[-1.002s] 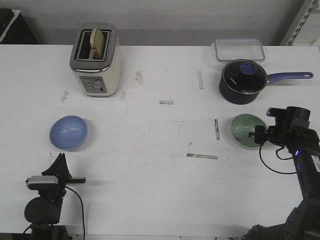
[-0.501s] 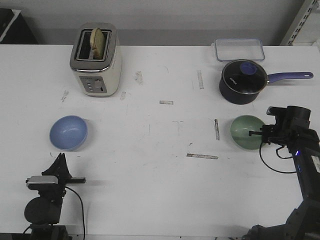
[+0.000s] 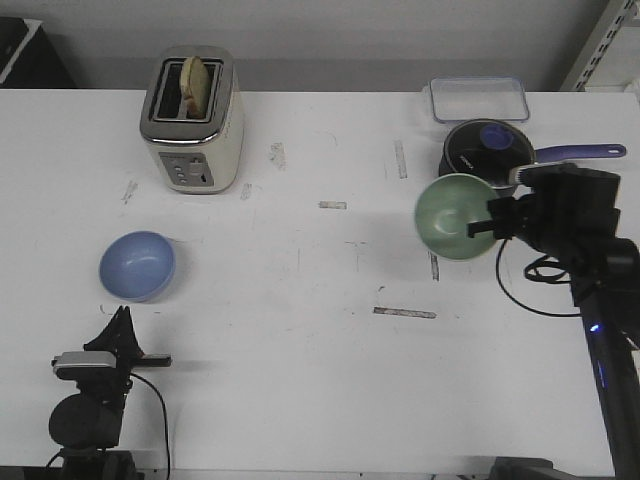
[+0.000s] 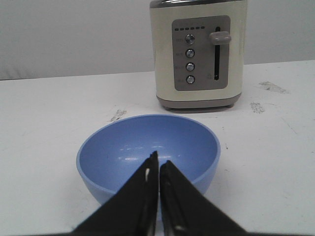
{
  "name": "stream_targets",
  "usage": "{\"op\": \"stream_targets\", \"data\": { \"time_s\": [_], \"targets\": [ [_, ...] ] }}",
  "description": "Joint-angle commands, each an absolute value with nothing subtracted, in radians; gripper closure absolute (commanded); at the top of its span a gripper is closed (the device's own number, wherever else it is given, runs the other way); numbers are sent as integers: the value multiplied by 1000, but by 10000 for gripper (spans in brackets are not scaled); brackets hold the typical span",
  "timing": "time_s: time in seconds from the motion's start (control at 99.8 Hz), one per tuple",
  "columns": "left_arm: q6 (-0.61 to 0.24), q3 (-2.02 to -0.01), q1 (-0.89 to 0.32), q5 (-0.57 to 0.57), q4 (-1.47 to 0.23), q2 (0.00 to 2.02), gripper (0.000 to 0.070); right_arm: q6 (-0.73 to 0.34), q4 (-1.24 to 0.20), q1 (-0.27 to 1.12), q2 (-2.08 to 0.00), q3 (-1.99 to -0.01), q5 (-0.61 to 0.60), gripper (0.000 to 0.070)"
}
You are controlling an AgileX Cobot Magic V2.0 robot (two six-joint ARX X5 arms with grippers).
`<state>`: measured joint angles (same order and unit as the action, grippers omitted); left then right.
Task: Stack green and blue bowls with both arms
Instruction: 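Lift the green bowl with the right gripper and carry it toward table center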
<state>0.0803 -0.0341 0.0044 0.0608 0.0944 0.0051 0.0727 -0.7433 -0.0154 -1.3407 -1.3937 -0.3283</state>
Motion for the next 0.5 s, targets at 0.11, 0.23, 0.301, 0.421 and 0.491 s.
{"op": "stream_targets", "data": {
  "time_s": [0.11, 0.23, 0.301, 0.421, 0.491],
  "targets": [
    [86, -13, 4, 60, 105, 3, 698, 43, -754, 228, -1376, -1409, -362, 698],
    [86, -13, 4, 60, 105, 3, 698, 43, -770, 376, -1422, -1401, -362, 698],
    [86, -13, 4, 60, 105, 3, 698, 43, -778, 444, -1452, -1390, -360, 698],
    [86, -13, 4, 60, 105, 3, 698, 44, -777, 536, -1517, -1356, -325, 698],
    [86, -13, 4, 60, 104, 3, 697, 45, -765, 576, -1564, -1340, -301, 698]
  ]
}}
